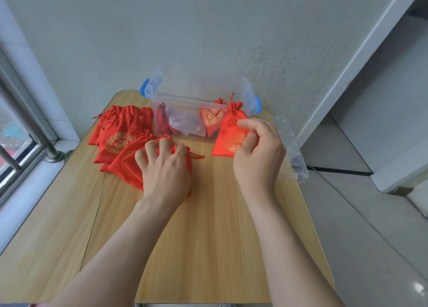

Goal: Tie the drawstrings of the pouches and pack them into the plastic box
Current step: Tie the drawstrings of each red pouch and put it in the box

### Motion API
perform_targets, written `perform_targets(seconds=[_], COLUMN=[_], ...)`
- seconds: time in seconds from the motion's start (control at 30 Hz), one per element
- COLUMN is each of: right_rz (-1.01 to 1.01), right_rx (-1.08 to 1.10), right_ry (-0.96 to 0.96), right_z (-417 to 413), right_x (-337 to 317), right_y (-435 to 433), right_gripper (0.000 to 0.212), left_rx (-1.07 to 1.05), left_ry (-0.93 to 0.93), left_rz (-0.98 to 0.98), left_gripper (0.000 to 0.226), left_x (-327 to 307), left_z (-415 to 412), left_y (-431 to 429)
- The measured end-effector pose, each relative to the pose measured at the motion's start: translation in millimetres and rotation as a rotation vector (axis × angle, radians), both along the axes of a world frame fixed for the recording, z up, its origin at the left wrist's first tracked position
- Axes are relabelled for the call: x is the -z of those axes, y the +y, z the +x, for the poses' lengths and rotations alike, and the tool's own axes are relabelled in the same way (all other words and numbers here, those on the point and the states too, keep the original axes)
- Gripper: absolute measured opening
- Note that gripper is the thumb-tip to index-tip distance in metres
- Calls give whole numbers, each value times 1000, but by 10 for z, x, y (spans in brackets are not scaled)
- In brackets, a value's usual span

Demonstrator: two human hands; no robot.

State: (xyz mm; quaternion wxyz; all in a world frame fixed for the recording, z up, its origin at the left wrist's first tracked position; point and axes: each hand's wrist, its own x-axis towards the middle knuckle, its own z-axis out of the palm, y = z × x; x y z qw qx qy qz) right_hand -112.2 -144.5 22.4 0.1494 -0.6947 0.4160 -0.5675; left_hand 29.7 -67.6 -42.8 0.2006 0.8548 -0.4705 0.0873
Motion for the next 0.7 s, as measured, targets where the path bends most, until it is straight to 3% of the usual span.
perform_targets(seconds=[0.3, 0.4, 0.53, 0.7], right_rz=[28, 102, 127, 235], right_rx=[23, 39, 48, 166], right_ry=[-193, -170, 9, 450], right_z=[566, 729, 878, 879], right_x=[-423, -456, -412, -331], right_y=[-541, -831, -1057, -1009], right_gripper=[39, 39, 35, 36], left_rx=[-222, -260, -259, -260], left_ry=[68, 99, 133, 146], left_rz=[-29, -8, 39, 24], left_gripper=[29, 27, 21, 18], left_x=[43, 27, 31, 15], left_z=[76, 111, 191, 245], left_y=[-67, -51, -23, 9])
